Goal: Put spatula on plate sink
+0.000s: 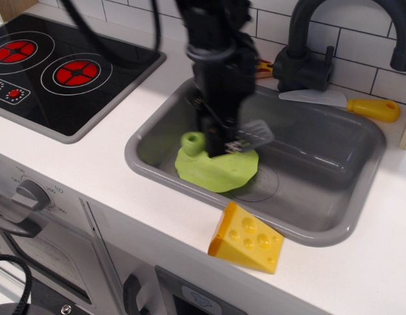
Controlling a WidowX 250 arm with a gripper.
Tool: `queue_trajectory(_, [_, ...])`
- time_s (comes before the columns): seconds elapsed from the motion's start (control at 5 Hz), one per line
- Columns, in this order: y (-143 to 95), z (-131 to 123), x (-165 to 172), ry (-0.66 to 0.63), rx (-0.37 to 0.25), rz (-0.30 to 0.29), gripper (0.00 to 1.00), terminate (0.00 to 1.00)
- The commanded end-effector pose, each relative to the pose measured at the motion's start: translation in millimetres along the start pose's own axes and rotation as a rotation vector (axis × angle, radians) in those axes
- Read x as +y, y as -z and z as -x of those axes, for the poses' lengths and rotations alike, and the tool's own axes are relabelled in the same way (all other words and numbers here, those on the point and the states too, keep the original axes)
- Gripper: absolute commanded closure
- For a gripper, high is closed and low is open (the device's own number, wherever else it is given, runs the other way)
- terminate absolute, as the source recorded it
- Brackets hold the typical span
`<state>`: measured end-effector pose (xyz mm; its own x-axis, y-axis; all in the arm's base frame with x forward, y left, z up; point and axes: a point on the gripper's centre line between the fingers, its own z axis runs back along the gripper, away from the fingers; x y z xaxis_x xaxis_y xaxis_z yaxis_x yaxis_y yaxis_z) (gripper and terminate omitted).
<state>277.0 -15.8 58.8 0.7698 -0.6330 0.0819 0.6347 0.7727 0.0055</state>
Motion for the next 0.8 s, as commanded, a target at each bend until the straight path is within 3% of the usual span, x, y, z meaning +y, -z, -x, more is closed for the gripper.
queue_trajectory(0.0, [31,-27,35,-0.225,-0.059,-0.082,1.00,0.00])
queue_trajectory(0.2, [41,-31,35,-0.218,-0.079,-0.147,1.00,0.00])
queue_trajectory(0.6, [30,-22,58,-0.268,-0.130,-0.166,1.00,0.00])
